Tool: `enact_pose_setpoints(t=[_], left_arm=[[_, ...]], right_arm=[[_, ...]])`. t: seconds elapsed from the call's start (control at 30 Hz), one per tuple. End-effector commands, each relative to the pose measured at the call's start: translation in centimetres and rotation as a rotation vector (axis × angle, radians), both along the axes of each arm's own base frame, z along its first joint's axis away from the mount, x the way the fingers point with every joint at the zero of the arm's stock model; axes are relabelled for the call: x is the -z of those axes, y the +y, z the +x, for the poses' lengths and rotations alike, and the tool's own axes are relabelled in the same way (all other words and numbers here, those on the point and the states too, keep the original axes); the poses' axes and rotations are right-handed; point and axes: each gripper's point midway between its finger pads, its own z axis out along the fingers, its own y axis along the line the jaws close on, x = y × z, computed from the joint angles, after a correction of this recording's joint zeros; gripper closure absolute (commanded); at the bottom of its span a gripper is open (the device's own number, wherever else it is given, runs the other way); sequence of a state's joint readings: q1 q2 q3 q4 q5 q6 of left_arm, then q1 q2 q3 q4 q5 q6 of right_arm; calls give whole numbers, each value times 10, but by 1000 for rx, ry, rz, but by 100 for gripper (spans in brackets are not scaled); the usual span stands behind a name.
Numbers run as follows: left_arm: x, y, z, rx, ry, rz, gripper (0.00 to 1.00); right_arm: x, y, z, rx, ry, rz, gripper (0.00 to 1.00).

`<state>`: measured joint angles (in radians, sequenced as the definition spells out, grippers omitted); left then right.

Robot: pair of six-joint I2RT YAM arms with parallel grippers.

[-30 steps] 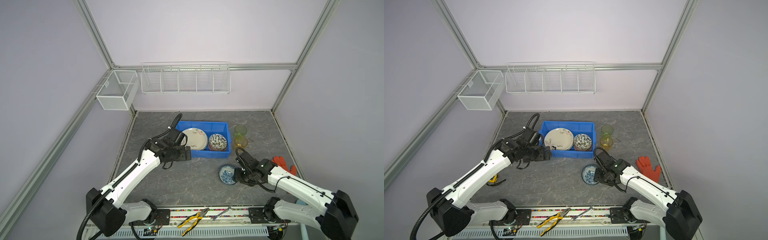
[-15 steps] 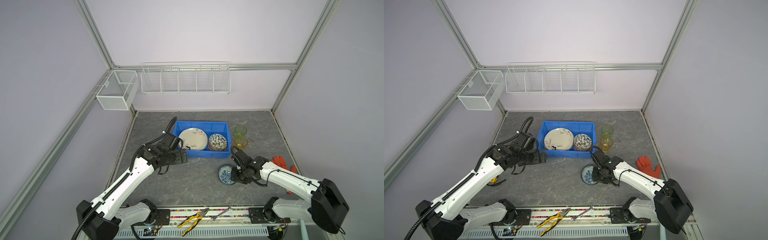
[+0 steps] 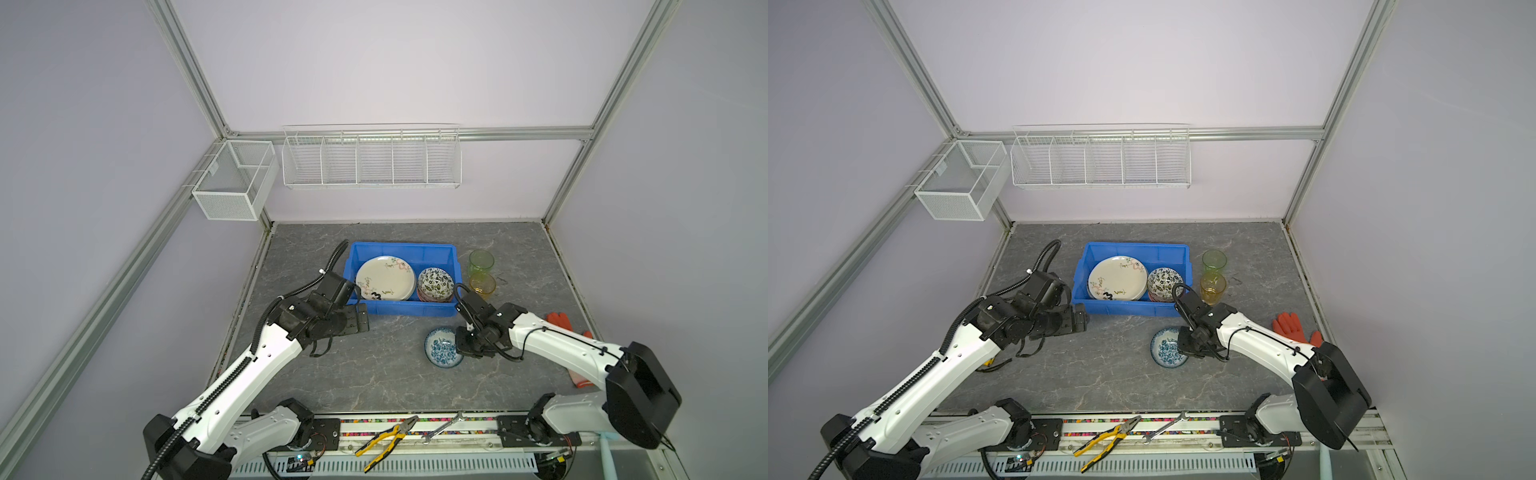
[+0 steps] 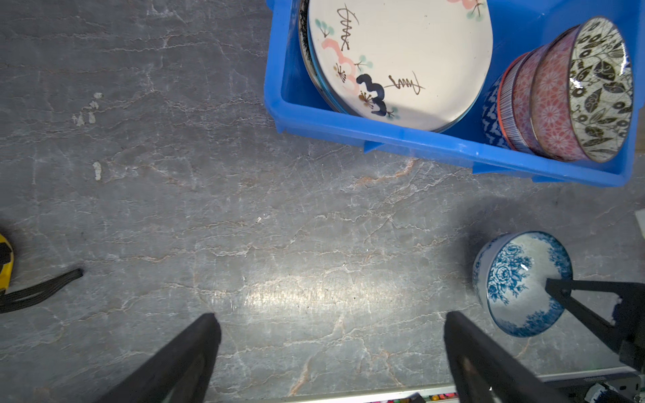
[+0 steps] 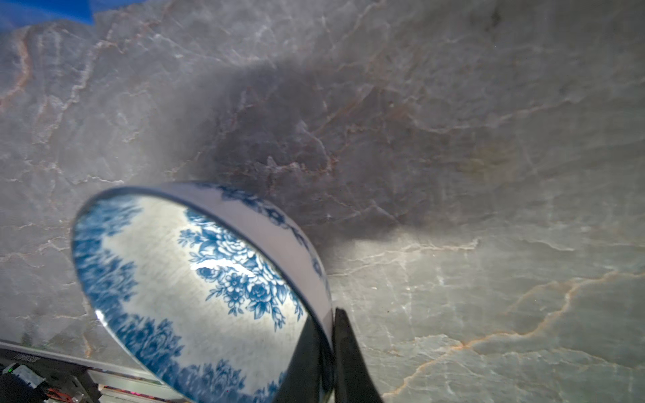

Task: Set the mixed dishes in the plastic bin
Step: 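Tilt the blue-floral bowl up with the right gripper while the left approaches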

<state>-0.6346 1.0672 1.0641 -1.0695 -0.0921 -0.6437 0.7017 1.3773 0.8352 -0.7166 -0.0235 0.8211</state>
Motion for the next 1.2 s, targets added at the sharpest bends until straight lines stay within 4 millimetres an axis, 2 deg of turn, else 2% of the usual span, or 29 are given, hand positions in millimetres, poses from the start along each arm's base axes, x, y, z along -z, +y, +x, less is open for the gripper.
enact_pose_setpoints(t=[0.0,0.1,0.2,0.4,0.6,0.83,1.03,1.17], left_arm=[[7,4,-10,-26,31,-28,0],[12,-5,-16,-15,41,-102,0],[16,-6,-21,-37,49,-137,0],[17,-21,-28,-19,42,-158,0],[19,-56,-26,36,50,-176,0],[18,-92,-22,130,54,-161,1],[24,-129,-26,229,64,-141,6],[34,-145,-27,274,104,-121,15]], right_arm=[[-2,3,4,-30,-1,-15,91],[-11,10,10,-51,-13,-9,93],[-17,16,12,-69,-16,4,94],[-36,29,11,-106,-40,41,94],[-53,42,8,-134,-56,83,94],[-58,51,1,-148,-58,115,93],[-66,56,-1,-151,-74,136,93],[-73,60,-2,-154,-86,143,93]])
